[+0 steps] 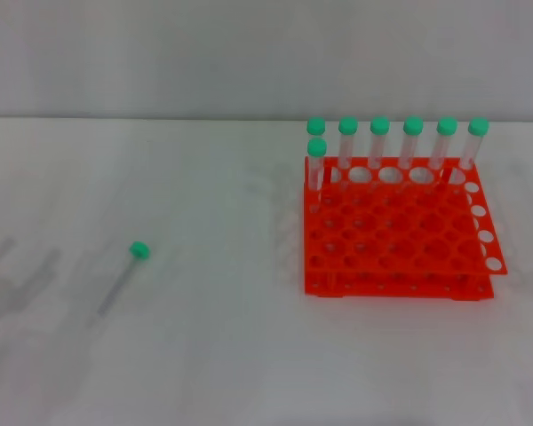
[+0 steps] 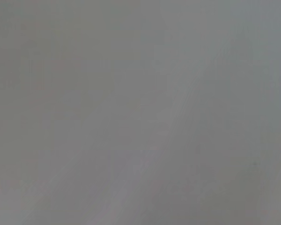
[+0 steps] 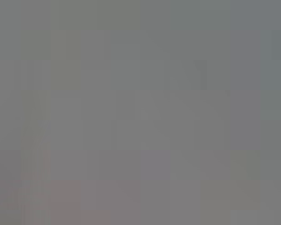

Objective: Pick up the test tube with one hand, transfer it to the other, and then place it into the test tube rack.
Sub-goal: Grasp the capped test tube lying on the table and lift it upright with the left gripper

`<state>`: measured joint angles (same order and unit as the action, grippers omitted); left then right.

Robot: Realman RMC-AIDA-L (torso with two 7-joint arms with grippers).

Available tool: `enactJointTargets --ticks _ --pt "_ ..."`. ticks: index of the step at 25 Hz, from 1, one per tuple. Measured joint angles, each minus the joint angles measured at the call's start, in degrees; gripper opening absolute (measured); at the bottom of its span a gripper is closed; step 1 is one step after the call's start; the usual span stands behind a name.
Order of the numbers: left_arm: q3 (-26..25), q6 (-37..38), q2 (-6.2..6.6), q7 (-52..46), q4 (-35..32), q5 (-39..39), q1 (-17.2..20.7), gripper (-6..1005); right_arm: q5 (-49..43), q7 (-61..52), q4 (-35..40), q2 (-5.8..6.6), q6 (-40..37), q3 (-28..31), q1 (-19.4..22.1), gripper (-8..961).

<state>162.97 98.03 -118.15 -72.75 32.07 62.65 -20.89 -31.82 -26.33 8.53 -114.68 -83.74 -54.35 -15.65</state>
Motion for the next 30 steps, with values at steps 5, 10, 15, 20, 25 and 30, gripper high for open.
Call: enactJointTargets --ticks 5,10,15,20,25,30 --pt "0.0 4.1 1.15 -14.8 11.2 -7.3 -3.7 879 0.0 0.2 1.6 0.06 4.9 0.1 0.0 884" --pt "0.1 6.0 2.68 -26.2 20.1 -15.8 -7.7 879 0.0 0.2 2.5 0.02 5.7 0.5 0.1 884" --pt "0.1 7.3 5.19 -35.6 26.1 -31.5 -14.0 880 0.0 0.3 2.4 0.0 5.9 2.2 0.4 885" --pt "0.2 12.0 7.44 -41.9 30.8 -48.0 -21.8 880 0.0 0.4 2.5 -0.02 6.5 3.2 0.5 885" --pt "0.2 13.8 9.14 -43.5 33.2 -64.0 -29.0 879 0.0 0.4 2.5 -0.02 6.7 3.2 0.5 885" --pt "0.3 13.0 9.3 -43.1 33.0 -77.0 -35.1 880 0.0 1.0 2.1 -0.02 6.6 3.2 1.0 884"
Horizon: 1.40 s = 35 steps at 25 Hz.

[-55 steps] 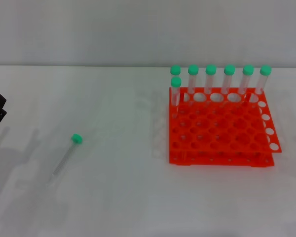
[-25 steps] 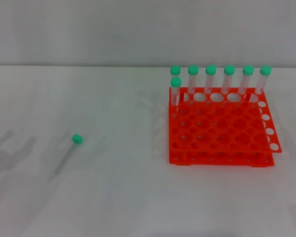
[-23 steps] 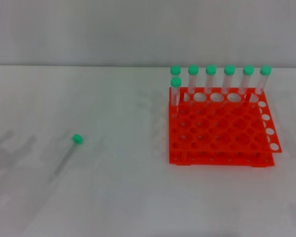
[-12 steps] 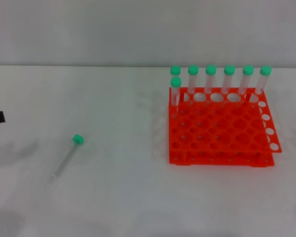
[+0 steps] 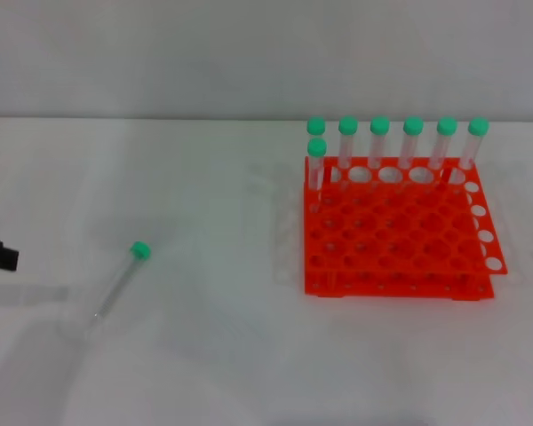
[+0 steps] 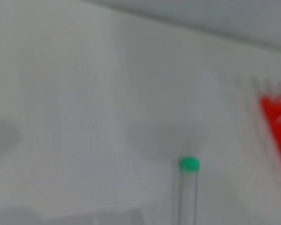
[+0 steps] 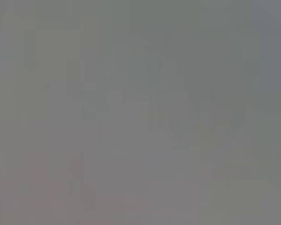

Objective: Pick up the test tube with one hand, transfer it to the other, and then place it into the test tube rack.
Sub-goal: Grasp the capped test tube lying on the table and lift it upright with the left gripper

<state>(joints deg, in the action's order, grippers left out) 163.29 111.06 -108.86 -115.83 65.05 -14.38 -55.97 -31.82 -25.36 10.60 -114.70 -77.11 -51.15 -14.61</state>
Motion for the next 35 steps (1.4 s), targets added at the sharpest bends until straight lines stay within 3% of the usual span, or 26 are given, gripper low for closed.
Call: enactJointTargets --ticks 5,14,30,35 --pt "0.0 -3.1 -1.24 0.9 -1.4 -9.8 -4.8 880 -0.3 0.0 -0.2 0.0 -0.4 -0.2 0.5 884" --pt "0.0 -12.7 -4.27 -1.3 -9.6 -13.7 -7.2 879 -0.4 0.0 -0.8 -0.08 -0.5 -0.4 1.1 885" --pt "0.0 -24.8 -4.43 -7.7 -23.7 -16.7 -8.5 878 -0.5 0.0 -0.9 -0.16 -0.4 -0.6 0.7 884" --pt "-0.1 -26.6 -4.94 -8.7 -25.2 -18.2 -9.6 876 -0.5 0.0 -0.9 -0.18 -0.3 -0.6 0.7 885"
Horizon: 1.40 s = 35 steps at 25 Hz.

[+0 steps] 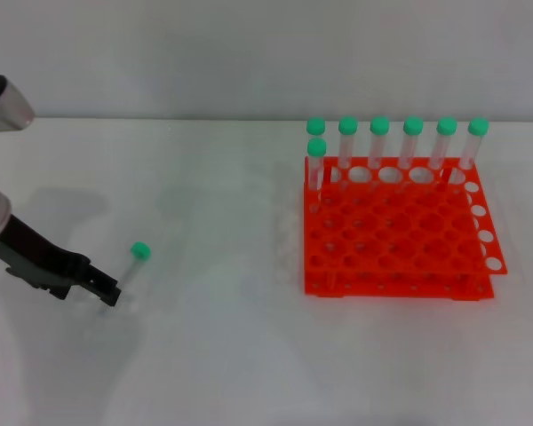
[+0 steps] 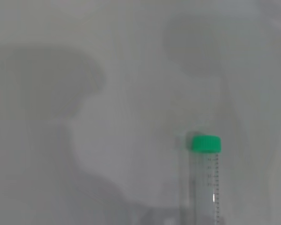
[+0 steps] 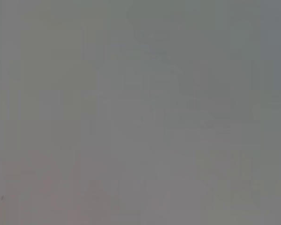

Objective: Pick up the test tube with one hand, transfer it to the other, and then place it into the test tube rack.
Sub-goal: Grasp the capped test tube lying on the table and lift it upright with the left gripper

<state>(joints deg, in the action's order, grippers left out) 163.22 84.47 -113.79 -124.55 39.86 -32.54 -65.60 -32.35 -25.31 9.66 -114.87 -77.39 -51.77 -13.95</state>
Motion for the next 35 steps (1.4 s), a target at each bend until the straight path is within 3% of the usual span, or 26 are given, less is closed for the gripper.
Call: enactJointTargets --ticks 2,9,19,30,35 --pt "0.0 -1.0 -0.55 -1.1 -1.1 -1.1 -0.8 875 0.0 0.0 0.0 0.0 0.0 0.0 0.0 885" --pt "0.0 -3.5 -0.68 -5.4 -5.8 -5.1 -2.2 874 0.0 -0.2 0.0 0.0 -0.1 0.0 0.1 884" --pt "0.0 -3.7 -1.1 -7.5 -6.6 -6.8 -3.5 875 0.0 0.0 -0.1 0.0 0.2 0.3 0.4 885" --pt "0.0 -4.7 -1.43 -8.3 -7.5 -8.2 -3.2 474 0.0 0.0 -0.2 0.0 -0.1 0.4 0.5 884" --pt "0.0 -5.1 -1.48 -8.3 -7.5 -8.8 -2.9 398 0.0 0.0 -0.3 0.0 -0.1 0.4 0.5 884"
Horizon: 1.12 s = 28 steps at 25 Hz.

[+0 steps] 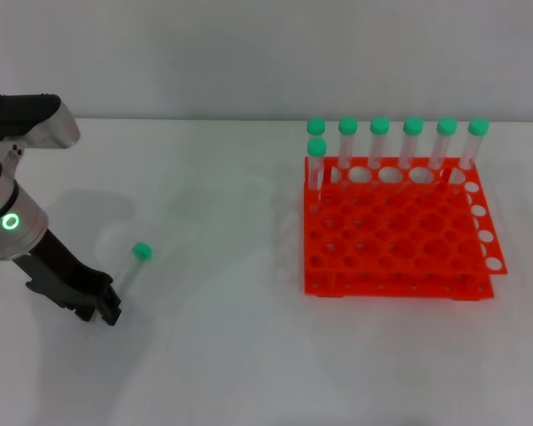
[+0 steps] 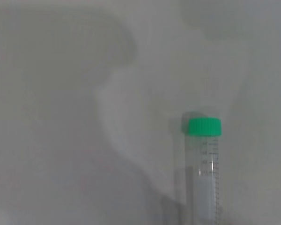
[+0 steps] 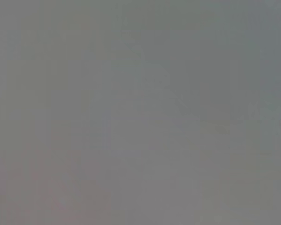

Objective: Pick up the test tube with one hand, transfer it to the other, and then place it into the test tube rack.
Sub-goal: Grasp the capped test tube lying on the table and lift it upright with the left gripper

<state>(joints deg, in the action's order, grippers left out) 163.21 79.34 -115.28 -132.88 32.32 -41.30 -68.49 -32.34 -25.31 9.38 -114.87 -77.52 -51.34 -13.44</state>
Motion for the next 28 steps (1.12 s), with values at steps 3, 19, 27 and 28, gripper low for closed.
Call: enactJointTargets --ticks 3,19,27,28 --pt "0.0 -0.4 -0.41 0.0 0.0 -0.6 0.1 369 0.0 0.0 -0.2 0.0 -0.1 0.0 0.0 884" --pt "0.0 -1.6 0.15 0.9 0.7 0.9 -0.3 193 0.0 -0.4 -0.3 0.0 -0.3 -0.1 -0.1 882" --pt "-0.1 1.1 1.5 14.4 4.2 20.1 4.2 202 -1.7 -1.4 0.4 0.32 -3.8 -2.1 0.0 881" --pt "-0.1 1.9 1.57 17.4 4.4 23.7 5.1 203 -2.4 -2.4 0.7 0.62 -4.4 -2.7 0.1 881"
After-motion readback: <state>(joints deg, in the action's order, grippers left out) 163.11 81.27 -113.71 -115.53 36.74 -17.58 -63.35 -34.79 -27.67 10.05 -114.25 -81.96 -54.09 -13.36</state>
